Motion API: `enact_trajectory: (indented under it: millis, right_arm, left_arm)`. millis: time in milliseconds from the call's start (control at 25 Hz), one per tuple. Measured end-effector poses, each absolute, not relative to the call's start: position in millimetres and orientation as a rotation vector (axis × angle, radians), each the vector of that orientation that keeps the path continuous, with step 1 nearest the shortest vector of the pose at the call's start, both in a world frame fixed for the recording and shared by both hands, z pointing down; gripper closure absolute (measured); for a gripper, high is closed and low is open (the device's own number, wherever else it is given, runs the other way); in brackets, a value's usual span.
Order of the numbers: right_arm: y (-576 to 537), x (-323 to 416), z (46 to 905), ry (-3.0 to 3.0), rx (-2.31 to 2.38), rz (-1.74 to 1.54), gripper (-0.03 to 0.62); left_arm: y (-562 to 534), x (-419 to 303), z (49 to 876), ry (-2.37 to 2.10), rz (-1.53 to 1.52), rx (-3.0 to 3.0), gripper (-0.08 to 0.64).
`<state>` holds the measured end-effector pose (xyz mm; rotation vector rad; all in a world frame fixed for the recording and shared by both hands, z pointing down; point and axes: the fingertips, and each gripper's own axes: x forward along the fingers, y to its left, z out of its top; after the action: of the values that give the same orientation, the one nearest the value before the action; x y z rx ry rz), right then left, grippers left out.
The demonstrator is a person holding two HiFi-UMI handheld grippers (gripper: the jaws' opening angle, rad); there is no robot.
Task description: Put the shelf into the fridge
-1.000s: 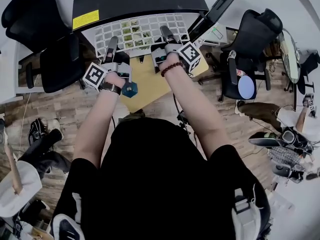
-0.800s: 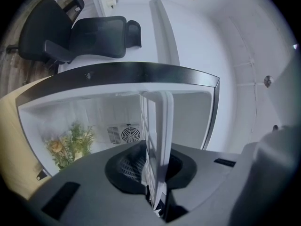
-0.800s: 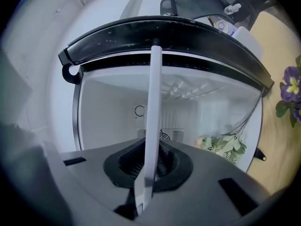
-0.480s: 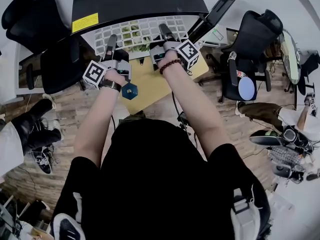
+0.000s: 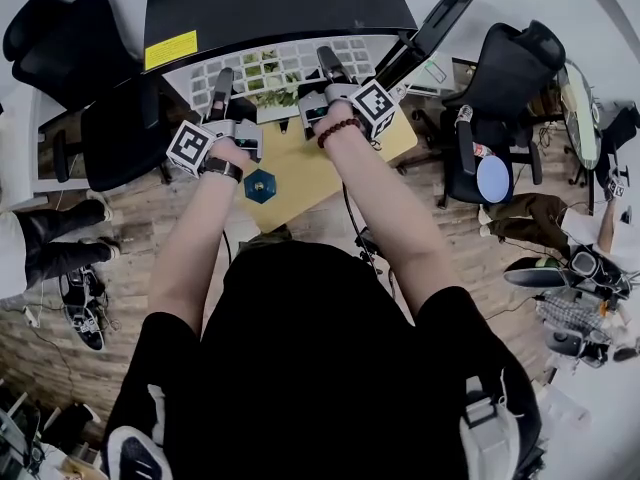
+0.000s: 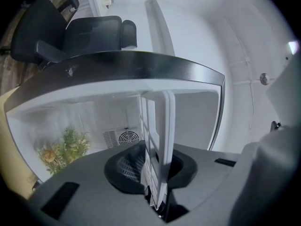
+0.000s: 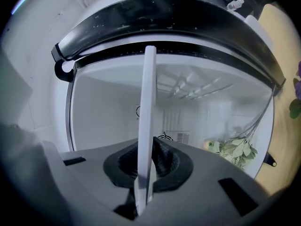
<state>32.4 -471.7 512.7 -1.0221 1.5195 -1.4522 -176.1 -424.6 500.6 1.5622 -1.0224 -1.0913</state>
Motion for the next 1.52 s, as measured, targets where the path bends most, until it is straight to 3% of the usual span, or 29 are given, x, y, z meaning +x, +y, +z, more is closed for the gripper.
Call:
enact_trajectory:
  millis: [1520]
  right_arm:
    - [-500.6,28.3,507.4,1.562,-0.992,-1.392,0.533]
  left_arm:
    - [-454.6,-182.9,501.7,-1.043,-1.079,1.567,0.491]
